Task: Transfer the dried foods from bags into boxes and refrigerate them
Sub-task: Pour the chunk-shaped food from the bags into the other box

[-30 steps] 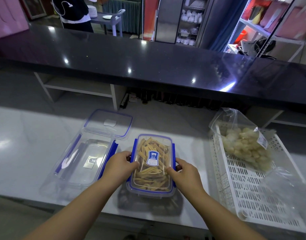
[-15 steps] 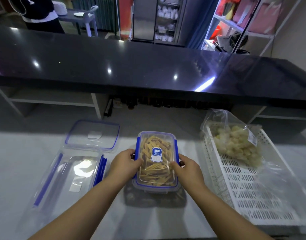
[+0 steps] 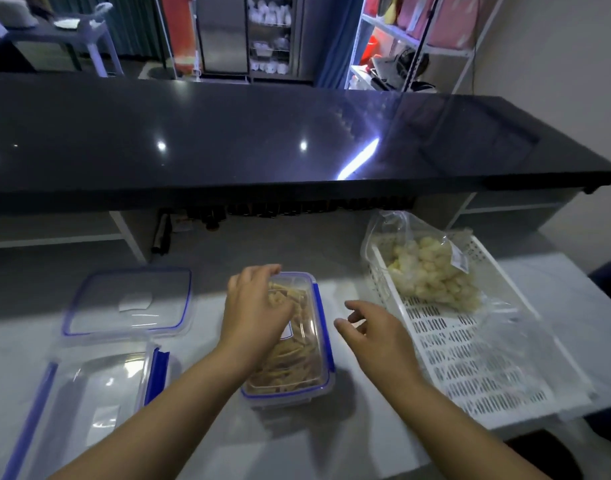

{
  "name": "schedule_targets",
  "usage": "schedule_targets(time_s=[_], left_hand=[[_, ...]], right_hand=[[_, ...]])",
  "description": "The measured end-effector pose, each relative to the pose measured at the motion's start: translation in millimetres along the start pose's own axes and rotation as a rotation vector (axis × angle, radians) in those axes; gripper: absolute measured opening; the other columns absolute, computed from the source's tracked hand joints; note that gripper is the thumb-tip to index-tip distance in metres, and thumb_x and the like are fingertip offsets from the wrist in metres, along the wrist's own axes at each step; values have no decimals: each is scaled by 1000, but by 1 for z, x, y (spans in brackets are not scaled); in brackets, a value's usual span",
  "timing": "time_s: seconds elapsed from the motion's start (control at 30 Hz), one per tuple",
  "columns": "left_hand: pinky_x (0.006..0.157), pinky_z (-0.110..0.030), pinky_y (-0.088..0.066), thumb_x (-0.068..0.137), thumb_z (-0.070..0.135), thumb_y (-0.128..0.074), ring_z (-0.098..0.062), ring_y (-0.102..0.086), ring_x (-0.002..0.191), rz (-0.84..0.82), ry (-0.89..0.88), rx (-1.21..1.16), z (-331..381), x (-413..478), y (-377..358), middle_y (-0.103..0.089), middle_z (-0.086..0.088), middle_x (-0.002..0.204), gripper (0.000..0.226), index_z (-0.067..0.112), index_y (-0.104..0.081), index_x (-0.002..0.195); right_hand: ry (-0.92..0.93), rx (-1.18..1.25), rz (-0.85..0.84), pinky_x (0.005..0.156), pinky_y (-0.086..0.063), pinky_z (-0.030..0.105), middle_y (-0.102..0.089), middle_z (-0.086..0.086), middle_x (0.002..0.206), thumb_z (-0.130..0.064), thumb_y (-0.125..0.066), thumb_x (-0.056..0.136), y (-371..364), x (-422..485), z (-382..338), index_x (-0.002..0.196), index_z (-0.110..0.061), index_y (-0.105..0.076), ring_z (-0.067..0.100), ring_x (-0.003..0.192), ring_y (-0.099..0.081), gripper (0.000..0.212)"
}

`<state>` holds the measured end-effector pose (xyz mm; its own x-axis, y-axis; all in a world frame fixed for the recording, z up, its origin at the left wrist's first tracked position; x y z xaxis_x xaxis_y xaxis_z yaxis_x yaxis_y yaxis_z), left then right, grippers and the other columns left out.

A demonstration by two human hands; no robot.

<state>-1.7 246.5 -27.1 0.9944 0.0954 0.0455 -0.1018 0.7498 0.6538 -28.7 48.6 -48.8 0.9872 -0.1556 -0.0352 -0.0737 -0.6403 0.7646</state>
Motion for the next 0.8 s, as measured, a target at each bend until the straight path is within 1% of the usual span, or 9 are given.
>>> schedule_targets(time_s=[0.13, 0.2, 0.27, 0.4, 0.47, 0.53, 0.6, 0.7, 0.8], left_hand=[[96, -23, -28, 84, 29, -63, -7, -30, 126, -76, -110, -47, 45, 7, -30, -45, 11, 131, 48, 30, -47, 129], [96, -21, -27, 84, 35, -64, -8, -31, 126, -103, -170, -52, 70, 13, -45, -49, 10, 126, 46, 28, -50, 127], [94, -20, -27, 82, 40, -65, -9, -34, 123, -96, -217, -55, 96, 19, -59, -54, 10, 120, 44, 26, -55, 123], [96, -29, -38, 77, 52, -64, -10, -41, 118, -64, -169, -65, 134, 33, -93, -59, 10, 112, 51, 23, -58, 119], [97, -33, -37, 76, 58, -61, -14, -43, 118, -28, -122, -19, 145, 42, -107, -60, 7, 114, 58, 23, -55, 122], [98, -35, -32, 79, 56, -59, -18, -46, 116, 37, -96, 35, 155, 50, -115, -63, 7, 112, 60, 20, -52, 126], [97, -35, -29, 83, 49, -58, -19, -49, 113, 95, -63, 23, 162, 57, -118, -67, 8, 102, 51, 19, -54, 125], [92, -33, -29, 88, 38, -55, -19, -52, 107, 161, -50, 24, 172, 66, -118, -70, 7, 94, 28, 24, -65, 110], [92, -33, -30, 89, 36, -54, -19, -56, 100, 195, -117, 26, 187, 72, -113, -71, 7, 87, 19, 28, -70, 96]], right_hand=[[30, 37, 222, 69, -52, 29, -69, -9, 86, -27, -65, 85, 51, 12, 14, 100, -25, -71, 6, 73, -61, 16], [49, 89, 320, 67, -52, 29, -69, -10, 82, -19, -65, 84, 76, 18, 26, 89, -26, -72, 8, 74, -62, 10], [32, 139, 366, 66, -50, 25, -66, -13, 80, -14, -63, 86, 98, 24, 41, 86, -26, -71, 6, 75, -62, 14], [39, 158, 399, 71, -52, 30, -64, -14, 82, -10, -61, 86, 136, 43, 64, 88, -21, -72, 10, 79, -62, 16], [86, 125, 392, 72, -52, 30, -66, -10, 85, -9, -60, 86, 152, 55, 70, 90, -19, -72, 10, 81, -62, 16], [128, 29, 377, 70, -52, 30, -66, -7, 86, -9, -60, 86, 166, 69, 76, 90, -17, -72, 13, 81, -62, 16], [111, -58, 334, 72, -49, 30, -67, -3, 93, -9, -59, 86, 174, 84, 87, 95, -16, -72, 16, 87, -61, 17], [73, -144, 233, 78, -46, 30, -64, 0, 110, -16, -59, 86, 178, 105, 107, 113, -17, -65, 18, 101, -56, 27], [68, -190, 69, 84, -43, 31, -54, 0, 130, -28, -64, 83, 169, 120, 123, 132, -21, -48, 20, 118, -48, 52]])
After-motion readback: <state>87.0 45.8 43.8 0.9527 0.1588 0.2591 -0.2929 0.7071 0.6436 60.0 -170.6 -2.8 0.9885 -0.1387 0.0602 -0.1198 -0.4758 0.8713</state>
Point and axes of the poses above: each hand's wrist, its own x-axis towards the middle knuckle, its own y-axis out of the back of the hand, z = x × y, the point moved 6 cm from there along x, towards the middle knuckle
